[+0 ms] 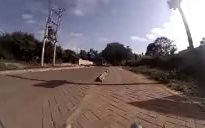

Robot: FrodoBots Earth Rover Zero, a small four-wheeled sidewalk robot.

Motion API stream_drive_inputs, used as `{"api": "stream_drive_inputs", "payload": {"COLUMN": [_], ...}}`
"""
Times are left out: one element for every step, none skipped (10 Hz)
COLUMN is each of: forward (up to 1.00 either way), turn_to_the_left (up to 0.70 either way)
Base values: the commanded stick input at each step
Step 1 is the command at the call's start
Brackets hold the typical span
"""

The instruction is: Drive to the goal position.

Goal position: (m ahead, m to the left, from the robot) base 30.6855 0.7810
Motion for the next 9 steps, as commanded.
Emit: {"api": "stream_drive_inputs", "payload": {"forward": [0.7,0.7,0.7,0.7,0.7,0.7,0.7,0.7,0.7], "turn_to_the_left": [-0.35,-0.35,-0.35,-0.35,-0.14,0.0,0.0,0.0,0.0]}}
